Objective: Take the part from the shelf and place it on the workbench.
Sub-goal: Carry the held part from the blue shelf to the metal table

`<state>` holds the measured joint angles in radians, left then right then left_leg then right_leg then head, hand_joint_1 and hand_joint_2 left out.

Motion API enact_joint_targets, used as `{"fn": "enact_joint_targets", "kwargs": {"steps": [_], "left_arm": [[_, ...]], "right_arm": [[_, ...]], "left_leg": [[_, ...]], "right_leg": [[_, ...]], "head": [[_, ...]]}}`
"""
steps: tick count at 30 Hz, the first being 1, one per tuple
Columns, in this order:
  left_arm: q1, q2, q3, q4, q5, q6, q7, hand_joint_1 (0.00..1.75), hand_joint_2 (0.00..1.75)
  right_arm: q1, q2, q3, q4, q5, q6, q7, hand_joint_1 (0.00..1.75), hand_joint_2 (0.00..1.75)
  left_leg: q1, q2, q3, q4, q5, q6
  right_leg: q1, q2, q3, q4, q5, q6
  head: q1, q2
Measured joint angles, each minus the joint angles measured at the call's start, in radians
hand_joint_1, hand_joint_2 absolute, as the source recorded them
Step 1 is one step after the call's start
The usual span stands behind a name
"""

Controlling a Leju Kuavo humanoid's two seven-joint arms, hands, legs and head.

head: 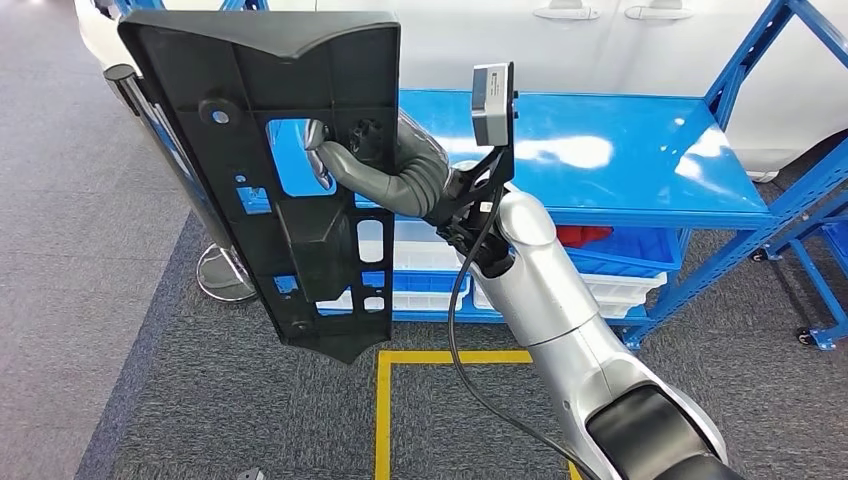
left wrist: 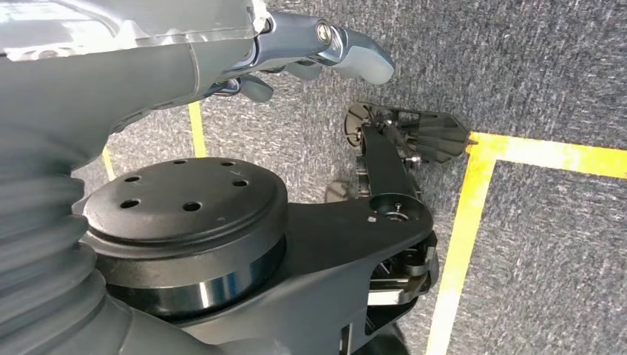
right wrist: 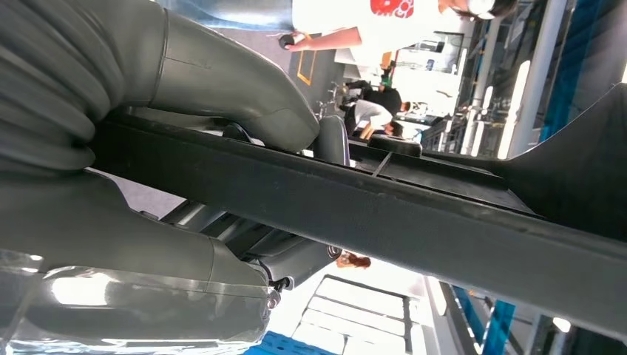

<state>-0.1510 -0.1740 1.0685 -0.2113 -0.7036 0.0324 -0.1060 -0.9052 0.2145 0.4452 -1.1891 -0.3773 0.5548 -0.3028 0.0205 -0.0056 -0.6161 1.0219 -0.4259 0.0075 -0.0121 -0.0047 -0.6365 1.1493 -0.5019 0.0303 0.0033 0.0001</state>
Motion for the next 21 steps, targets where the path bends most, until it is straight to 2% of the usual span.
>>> {"fn": "enact_joint_targets", "kwargs": {"steps": [1, 2, 4, 6, 8, 10, 11, 12, 13, 15, 16, 17, 18, 21], "left_arm": [[-0.001, 0.0, 0.0, 0.0, 0.0, 0.0, 0.0, 0.0, 1.75], [-0.001, 0.0, 0.0, 0.0, 0.0, 0.0, 0.0, 0.0, 1.75], [-0.001, 0.0, 0.0, 0.0, 0.001, 0.0, -0.001, 0.0, 1.75], [-0.001, 0.0, 0.0, 0.0, 0.001, -0.001, -0.002, 0.0, 1.75], [0.0, 0.001, 0.0, 0.0, 0.002, -0.001, -0.004, 0.0, 1.75], [0.002, 0.002, 0.0, 0.0, 0.002, -0.001, -0.005, 0.0, 1.75], [0.003, 0.003, 0.001, 0.0, 0.002, -0.001, -0.005, 0.0, 1.75], [0.004, 0.004, 0.001, 0.0, 0.002, -0.001, -0.005, 0.0, 1.75], [0.005, 0.004, 0.001, 0.0, 0.002, -0.002, -0.005, 0.0, 1.75], [0.005, 0.005, 0.001, 0.0, 0.003, -0.002, -0.006, 0.0, 1.75], [0.004, 0.005, 0.001, 0.0, 0.003, -0.003, -0.006, 0.0, 1.75], [0.003, 0.006, 0.001, 0.0, 0.003, -0.003, -0.007, 0.0, 1.75], [0.003, 0.006, 0.001, 0.0, 0.003, -0.003, -0.008, 0.0, 1.75], [0.006, 0.005, 0.001, 0.0, 0.003, -0.003, -0.017, 0.0, 1.75]], "right_arm": [[-0.002, 0.0, 0.0, 0.0, -0.001, 0.0, 0.0, 1.75, 1.75], [-0.005, 0.0, 0.0, 0.0, -0.002, 0.001, -0.001, 1.75, 1.75], [-0.007, 0.001, 0.0, 0.001, -0.004, 0.002, -0.001, 1.75, 1.75], [-0.007, 0.001, 0.0, 0.003, -0.006, 0.003, -0.002, 1.75, 1.75], [-0.009, 0.002, 0.0, 0.004, -0.008, 0.003, -0.002, 1.75, 1.75], [-0.01, 0.003, 0.0, 0.008, -0.009, 0.004, -0.002, 1.75, 1.75], [-0.01, 0.003, 0.001, 0.01, -0.009, 0.004, -0.002, 1.75, 1.75], [-0.01, 0.003, 0.001, 0.013, -0.009, 0.004, -0.002, 1.75, 1.75], [-0.009, 0.003, 0.001, 0.015, -0.01, 0.004, -0.002, 1.75, 1.75], [-0.01, 0.003, 0.001, 0.018, -0.012, 0.004, -0.002, 1.75, 1.75], [-0.011, 0.003, 0.001, 0.018, -0.013, 0.004, -0.002, 1.75, 1.75], [-0.012, 0.003, 0.001, 0.018, -0.014, 0.004, -0.002, 1.75, 1.75], [-0.013, 0.003, 0.001, 0.019, -0.015, 0.004, -0.002, 1.75, 1.75], [-0.015, 0.003, 0.001, 0.023, -0.017, 0.002, -0.002, 1.75, 1.75]], "left_leg": [[-0.001, -0.001, -0.001, 0.0, 0.003, -0.004], [-0.002, -0.001, -0.003, 0.0, 0.006, -0.009], [-0.002, 0.0, -0.006, -0.004, 0.014, -0.022], [-0.001, 0.0, -0.01, -0.004, 0.012, -0.034], [-0.001, 0.001, -0.034, 0.051, -0.032, -0.041], [0.0, 0.001, -0.084, 0.18, -0.107, -0.045], [0.0, 0.001, -0.105, 0.24, -0.132, -0.046], [0.0, 0.001, -0.113, 0.272, -0.142, -0.047], [0.0, 0.001, -0.099, 0.261, -0.131, -0.046], [0.0, 0.002, -0.024, 0.14, -0.08, -0.04], [-0.002, 0.002, 0.014, 0.074, -0.062, -0.037], [-0.004, 0.002, 0.039, 0.028, -0.051, -0.032], [-0.007, 0.001, 0.048, 0.006, -0.05, -0.028], [-0.006, 0.0, 0.045, -0.005, -0.039, -0.011]], "right_leg": [[0.002, 0.001, 0.036, -0.067, 0.021, -0.006], [0.005, 0.002, 0.059, -0.112, 0.032, -0.011], [0.012, 0.004, 0.064, -0.132, 0.038, -0.022], [0.009, 0.003, 0.062, -0.142, 0.049, -0.036], [0.006, -0.001, 0.059, -0.153, 0.062, -0.051], [0.01, -0.003, 0.05, -0.153, 0.07, -0.059], [0.013, -0.003, 0.045, -0.152, 0.073, -0.061], [0.016, -0.004, 0.039, -0.15, 0.076, -0.062], [0.017, -0.003, 0.035, -0.147, 0.078, -0.062], [0.019, -0.003, 0.028, -0.138, 0.079, -0.06], [0.022, -0.003, 0.024, -0.132, 0.079, -0.058], [0.023, -0.003, 0.02, -0.128, 0.08, -0.054], [0.024, -0.003, 0.015, -0.126, 0.081, -0.049], [0.023, -0.002, 0.008, -0.125, 0.086, -0.032]], "head": [[0.0, 0.0], [0.0, 0.0], [-0.001, 0.0], [-0.001, 0.0], [-0.004, 0.0], [-0.006, 0.0], [-0.006, 0.0], [-0.006, 0.0], [-0.006, 0.0], [-0.006, 0.0], [-0.006, 0.0], [-0.006, 0.0], [-0.005, 0.0], [-0.005, 0.0]]}}
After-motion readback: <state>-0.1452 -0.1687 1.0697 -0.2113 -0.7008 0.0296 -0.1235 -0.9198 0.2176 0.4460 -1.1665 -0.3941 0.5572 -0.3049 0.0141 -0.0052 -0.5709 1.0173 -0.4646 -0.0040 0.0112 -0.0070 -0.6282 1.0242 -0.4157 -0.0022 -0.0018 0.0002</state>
